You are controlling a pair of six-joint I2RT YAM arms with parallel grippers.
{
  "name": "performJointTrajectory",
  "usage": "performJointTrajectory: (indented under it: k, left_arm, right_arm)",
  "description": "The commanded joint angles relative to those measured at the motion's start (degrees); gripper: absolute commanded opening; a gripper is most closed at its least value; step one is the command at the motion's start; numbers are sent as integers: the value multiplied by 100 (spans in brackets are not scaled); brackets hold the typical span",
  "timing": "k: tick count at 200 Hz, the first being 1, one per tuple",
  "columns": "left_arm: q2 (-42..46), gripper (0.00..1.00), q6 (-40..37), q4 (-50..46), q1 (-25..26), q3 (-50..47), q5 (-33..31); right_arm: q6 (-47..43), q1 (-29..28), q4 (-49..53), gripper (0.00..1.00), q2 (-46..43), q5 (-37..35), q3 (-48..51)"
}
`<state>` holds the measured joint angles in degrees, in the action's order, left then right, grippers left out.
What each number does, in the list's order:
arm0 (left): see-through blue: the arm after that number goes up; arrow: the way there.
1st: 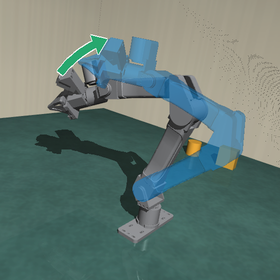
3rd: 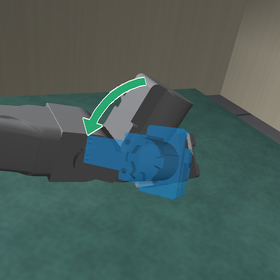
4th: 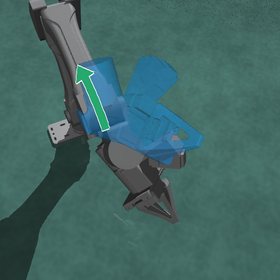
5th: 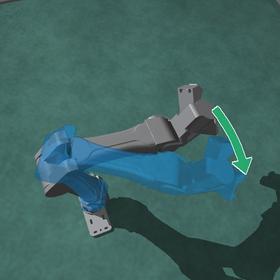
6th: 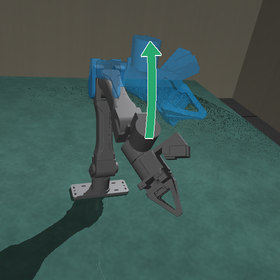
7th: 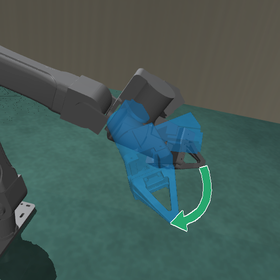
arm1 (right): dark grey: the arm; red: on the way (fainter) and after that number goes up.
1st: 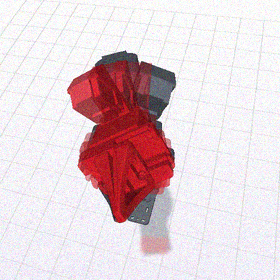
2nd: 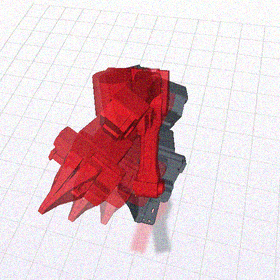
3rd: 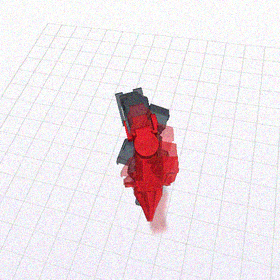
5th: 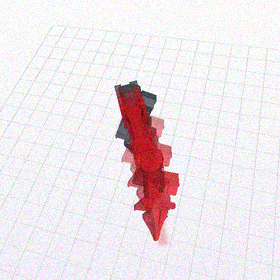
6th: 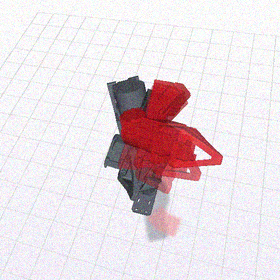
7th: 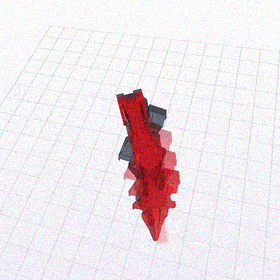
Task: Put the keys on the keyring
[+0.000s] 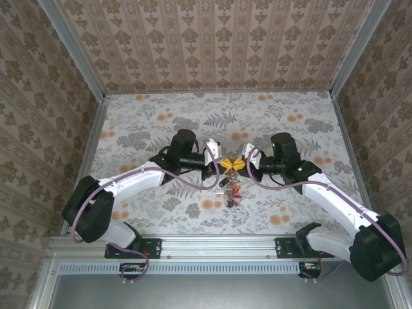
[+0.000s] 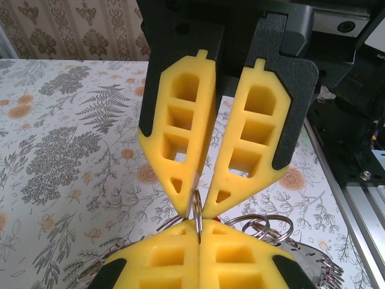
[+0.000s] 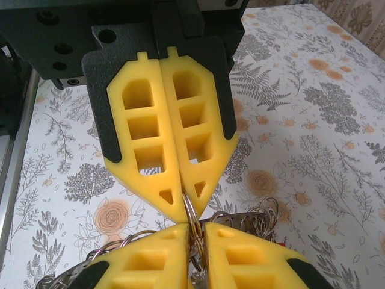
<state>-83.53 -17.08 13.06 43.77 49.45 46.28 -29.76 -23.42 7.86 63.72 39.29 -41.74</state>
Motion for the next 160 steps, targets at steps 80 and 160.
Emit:
performJointTrajectory:
  k: [80,160]
  left_arm:
    - [241,0,56,468,9,98,394]
    - [234,16,-761,-821,40,329,-343]
  right_arm:
    - [-231,13,344,16,123,145,-271]
    - [-391,-30,793,0,-59,-137,-605]
